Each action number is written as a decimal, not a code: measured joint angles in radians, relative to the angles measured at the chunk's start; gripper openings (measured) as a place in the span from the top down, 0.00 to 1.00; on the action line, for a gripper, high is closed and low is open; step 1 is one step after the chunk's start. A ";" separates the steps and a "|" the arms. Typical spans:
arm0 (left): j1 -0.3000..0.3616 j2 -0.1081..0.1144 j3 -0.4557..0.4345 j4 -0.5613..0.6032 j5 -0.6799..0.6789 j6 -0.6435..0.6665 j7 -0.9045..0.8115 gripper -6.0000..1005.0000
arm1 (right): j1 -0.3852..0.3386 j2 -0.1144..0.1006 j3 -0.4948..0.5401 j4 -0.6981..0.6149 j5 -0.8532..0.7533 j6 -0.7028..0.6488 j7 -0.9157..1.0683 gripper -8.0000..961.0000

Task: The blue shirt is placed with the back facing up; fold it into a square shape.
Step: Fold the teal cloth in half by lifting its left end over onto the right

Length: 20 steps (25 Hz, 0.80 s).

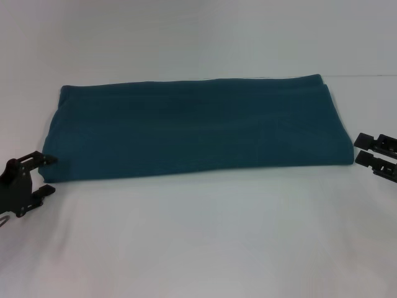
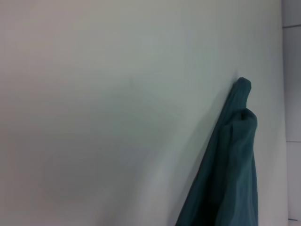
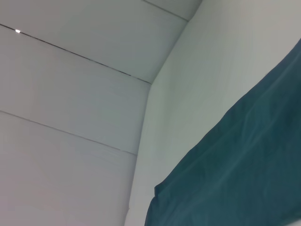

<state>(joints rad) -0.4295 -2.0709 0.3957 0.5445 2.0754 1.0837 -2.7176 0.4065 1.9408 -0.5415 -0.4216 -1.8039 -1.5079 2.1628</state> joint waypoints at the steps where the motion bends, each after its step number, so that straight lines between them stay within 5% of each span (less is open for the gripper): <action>1: -0.001 0.000 0.000 -0.002 0.000 -0.004 0.000 0.29 | 0.000 0.000 0.000 0.000 0.000 0.002 0.000 0.33; 20: -0.091 0.006 -0.004 -0.054 -0.016 -0.076 0.034 0.30 | 0.000 -0.003 0.000 0.012 0.002 0.009 -0.002 0.33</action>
<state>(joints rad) -0.5202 -2.0654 0.3913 0.4903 2.0596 1.0076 -2.6833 0.4065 1.9376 -0.5415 -0.4095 -1.8024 -1.4985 2.1606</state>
